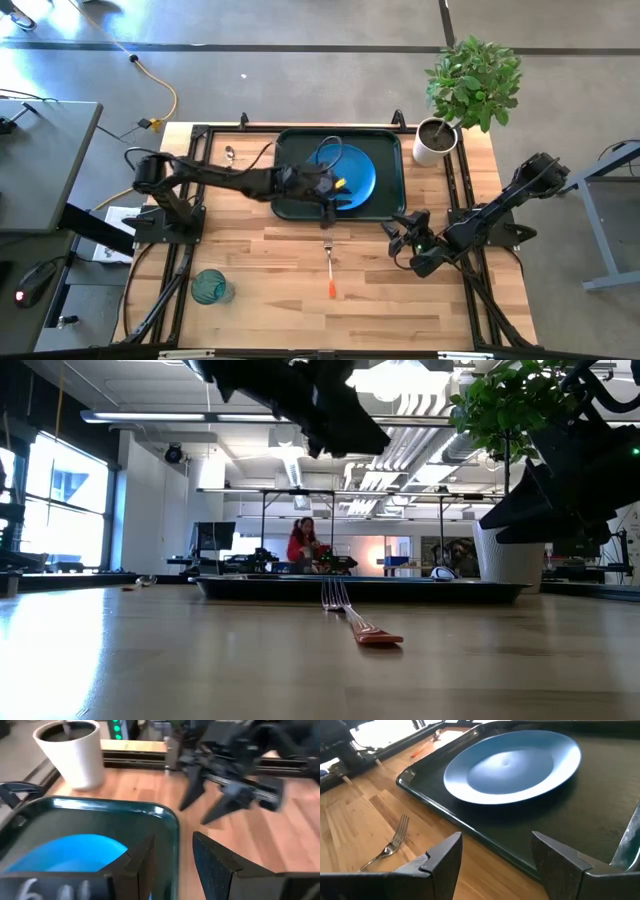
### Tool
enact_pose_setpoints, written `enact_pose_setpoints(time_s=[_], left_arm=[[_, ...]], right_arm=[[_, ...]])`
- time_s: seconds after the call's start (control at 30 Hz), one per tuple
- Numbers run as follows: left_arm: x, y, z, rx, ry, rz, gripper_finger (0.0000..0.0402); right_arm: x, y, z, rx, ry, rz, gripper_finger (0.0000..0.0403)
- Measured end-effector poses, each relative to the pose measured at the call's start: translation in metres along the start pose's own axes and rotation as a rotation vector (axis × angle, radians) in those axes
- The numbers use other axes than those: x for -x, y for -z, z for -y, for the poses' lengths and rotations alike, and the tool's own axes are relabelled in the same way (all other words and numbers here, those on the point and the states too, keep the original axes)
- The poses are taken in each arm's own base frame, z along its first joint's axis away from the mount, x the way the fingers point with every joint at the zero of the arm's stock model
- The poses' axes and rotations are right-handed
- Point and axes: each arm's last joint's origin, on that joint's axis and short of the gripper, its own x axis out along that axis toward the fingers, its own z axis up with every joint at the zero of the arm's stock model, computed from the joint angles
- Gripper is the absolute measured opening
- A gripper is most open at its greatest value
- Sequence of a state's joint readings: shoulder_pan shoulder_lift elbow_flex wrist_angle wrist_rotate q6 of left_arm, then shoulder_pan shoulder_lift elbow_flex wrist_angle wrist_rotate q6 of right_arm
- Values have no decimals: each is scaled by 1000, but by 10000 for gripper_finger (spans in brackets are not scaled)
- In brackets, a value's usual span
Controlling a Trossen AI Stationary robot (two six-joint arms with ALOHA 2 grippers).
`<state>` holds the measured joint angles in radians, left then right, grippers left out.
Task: Pick and place plate/cup/fork/spoon on tray
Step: Put the blue cup to the top left of the blue plate on the green tray
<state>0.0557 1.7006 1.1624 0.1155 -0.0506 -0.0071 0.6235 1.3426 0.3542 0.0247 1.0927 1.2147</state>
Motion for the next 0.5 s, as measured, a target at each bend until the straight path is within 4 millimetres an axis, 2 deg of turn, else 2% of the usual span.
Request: enact_pose_setpoints(time_s=[0.1, 0.3, 0.4, 0.5], left_arm=[[19, 0, 5, -3, -42, 59, 119], [66, 13, 13, 18, -62, 204, 119], [86, 26, 16, 2, -64, 266, 119], [103, 42, 17, -57, -119, 245, 119]], right_arm=[[0, 0, -1, -10, -4, 0, 228], [0, -1, -2, -45, -12, 9, 228], [-1, -2, -4, -55, -16, 13, 228], [-3, -3, -4, -70, -15, 12, 228]])
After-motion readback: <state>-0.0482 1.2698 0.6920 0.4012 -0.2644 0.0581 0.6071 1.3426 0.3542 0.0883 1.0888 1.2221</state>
